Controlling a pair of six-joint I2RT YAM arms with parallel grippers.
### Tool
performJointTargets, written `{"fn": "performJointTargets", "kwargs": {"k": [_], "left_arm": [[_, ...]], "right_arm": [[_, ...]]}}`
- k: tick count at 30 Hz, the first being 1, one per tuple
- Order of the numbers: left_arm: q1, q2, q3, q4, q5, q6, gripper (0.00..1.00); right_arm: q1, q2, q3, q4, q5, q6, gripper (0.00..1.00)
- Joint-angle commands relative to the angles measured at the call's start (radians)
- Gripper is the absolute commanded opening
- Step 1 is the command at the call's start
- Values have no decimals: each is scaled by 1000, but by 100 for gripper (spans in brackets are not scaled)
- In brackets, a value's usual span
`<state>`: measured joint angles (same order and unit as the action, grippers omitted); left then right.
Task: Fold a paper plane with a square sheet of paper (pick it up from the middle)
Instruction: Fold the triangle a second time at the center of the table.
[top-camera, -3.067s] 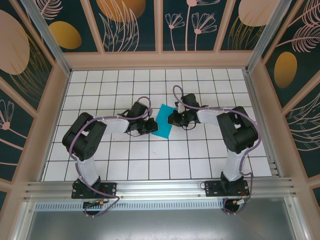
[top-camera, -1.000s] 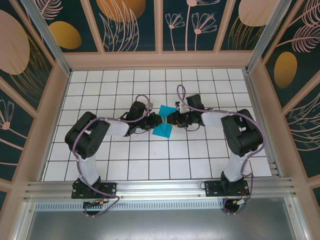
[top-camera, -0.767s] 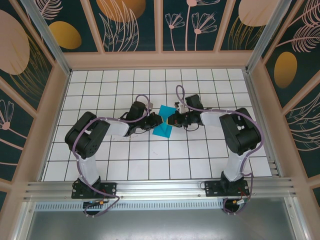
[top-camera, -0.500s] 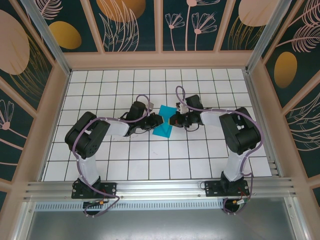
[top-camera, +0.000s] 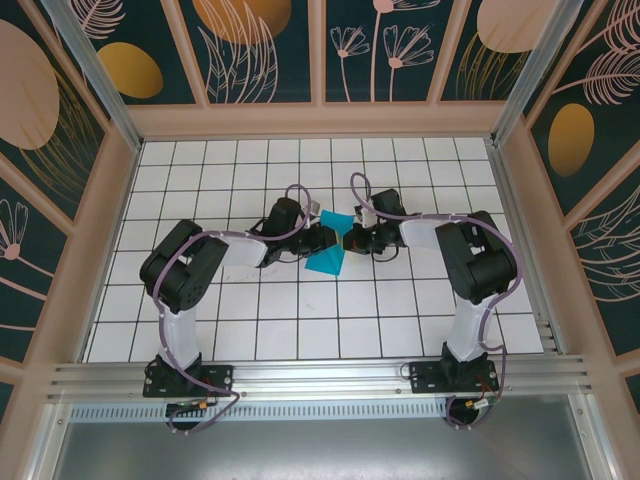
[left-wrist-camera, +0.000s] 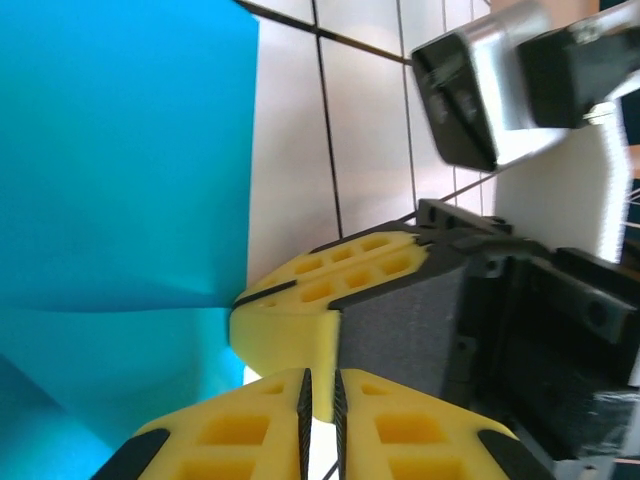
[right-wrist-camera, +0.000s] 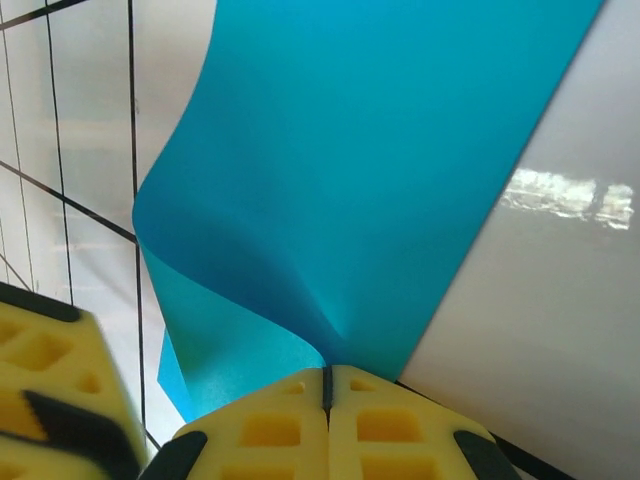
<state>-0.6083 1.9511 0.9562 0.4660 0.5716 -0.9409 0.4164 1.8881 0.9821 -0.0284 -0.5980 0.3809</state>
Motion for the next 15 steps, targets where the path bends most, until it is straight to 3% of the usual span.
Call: {"fn": "performJointTargets", "kwargs": {"k": [1, 15], "left_arm": [[-5, 28, 47, -31, 17, 38, 18], [-7, 59, 67, -63, 3, 49, 17]], "right_arm": [[-10, 13, 33, -26, 19, -28, 3], [-13, 28, 50, -45, 50, -34, 3]]}}
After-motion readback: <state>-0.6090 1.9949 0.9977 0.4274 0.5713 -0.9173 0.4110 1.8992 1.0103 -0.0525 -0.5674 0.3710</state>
